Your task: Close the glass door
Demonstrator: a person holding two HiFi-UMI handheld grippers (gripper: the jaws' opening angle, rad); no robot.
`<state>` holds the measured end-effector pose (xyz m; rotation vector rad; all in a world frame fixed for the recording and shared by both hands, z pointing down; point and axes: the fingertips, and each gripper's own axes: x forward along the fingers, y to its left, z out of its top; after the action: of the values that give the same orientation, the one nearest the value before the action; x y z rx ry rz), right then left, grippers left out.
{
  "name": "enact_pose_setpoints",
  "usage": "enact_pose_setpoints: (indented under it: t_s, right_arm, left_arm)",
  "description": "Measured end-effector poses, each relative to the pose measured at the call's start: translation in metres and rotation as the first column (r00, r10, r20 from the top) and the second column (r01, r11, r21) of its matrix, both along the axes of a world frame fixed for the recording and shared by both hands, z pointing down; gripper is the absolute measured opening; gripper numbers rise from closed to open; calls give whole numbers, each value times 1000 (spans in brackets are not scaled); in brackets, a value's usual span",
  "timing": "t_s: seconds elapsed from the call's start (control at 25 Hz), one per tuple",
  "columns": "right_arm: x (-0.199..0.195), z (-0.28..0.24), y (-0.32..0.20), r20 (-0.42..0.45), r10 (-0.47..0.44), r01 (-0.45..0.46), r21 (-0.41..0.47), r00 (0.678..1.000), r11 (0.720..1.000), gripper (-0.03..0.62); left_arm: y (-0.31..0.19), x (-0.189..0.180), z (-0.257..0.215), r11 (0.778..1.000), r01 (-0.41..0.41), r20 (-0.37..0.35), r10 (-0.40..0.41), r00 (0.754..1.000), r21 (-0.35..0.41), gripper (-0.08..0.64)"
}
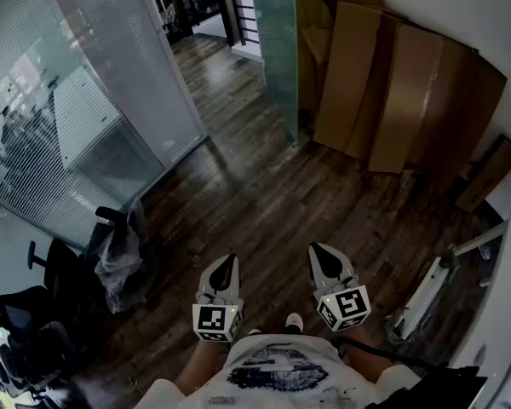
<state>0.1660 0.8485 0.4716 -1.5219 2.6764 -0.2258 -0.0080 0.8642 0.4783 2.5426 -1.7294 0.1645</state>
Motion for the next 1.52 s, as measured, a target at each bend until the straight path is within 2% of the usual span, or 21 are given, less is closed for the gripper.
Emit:
enact_pose_setpoints:
  t_s: [0.2, 0.32, 0.4, 0.76, 1.12, 1.52]
  right_arm:
    - [11, -5, -11, 16, 6, -6, 27, 1000, 1000, 5]
    - [10, -2, -11, 15, 5, -5, 22, 1000, 1000, 5]
    - [9, 0, -9, 12, -2, 1, 19, 1000, 1000, 5]
    - [33, -5, -8, 27, 17, -18, 54, 1000, 998, 6]
    - [48, 3, -34, 29, 45, -46, 40, 999, 998, 6]
    - [50, 19, -114, 4, 69, -69, -10, 998, 998, 6]
  left_arm:
    - [-16, 20, -11, 999, -18, 58, 15, 998, 50, 2]
    - [-16, 24, -4, 995, -20, 185, 1, 983, 100, 2]
    - [-14, 29, -3, 993, -24, 221, -2, 975, 116, 2]
    - [-27, 39, -2, 996, -18, 110, 8, 994, 91, 2]
    - [-51, 46, -8, 995, -21, 99, 11, 995, 100, 2]
    - [-141, 45, 7, 996, -43, 76, 37, 996, 77, 2]
